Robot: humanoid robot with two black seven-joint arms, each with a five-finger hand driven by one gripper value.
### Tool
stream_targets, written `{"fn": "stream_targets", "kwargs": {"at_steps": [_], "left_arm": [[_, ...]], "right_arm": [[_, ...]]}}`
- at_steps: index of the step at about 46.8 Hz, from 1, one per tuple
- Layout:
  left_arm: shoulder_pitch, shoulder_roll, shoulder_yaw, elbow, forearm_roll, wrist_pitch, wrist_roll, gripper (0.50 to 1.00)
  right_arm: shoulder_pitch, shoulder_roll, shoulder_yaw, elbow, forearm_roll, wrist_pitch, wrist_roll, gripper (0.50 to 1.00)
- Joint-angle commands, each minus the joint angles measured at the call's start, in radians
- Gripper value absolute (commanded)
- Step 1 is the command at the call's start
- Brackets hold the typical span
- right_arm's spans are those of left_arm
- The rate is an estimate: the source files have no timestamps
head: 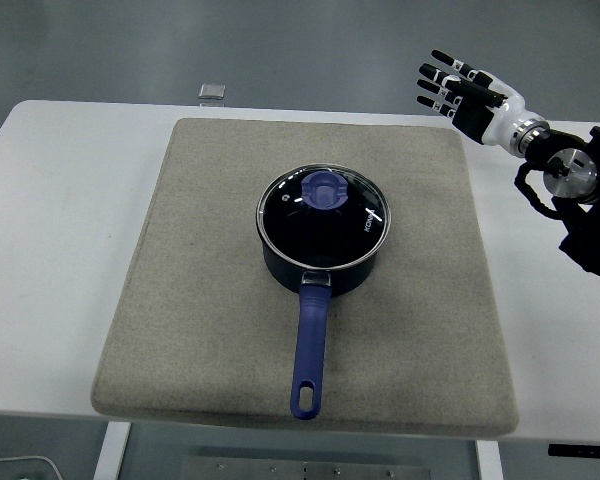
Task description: Lift the pot lid and place it to the right of the pot.
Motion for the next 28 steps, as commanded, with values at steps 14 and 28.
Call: {"fn": "stream_targets", "kwargs": {"at_steps": [14, 28], "left_arm": [[0.001, 0.000, 0.001, 0.000, 0.000, 0.000, 0.000, 1.000], [0.001, 0.000, 0.001, 0.000, 0.000, 0.000, 0.000, 1.000]], "right_arm": [[0.002, 0.000, -0.003, 0.000, -0.008, -0.007, 0.036, 0.907], [0.012, -0.086, -0.015, 0.092, -0.068, -0.001, 0.037, 0.907]]}}
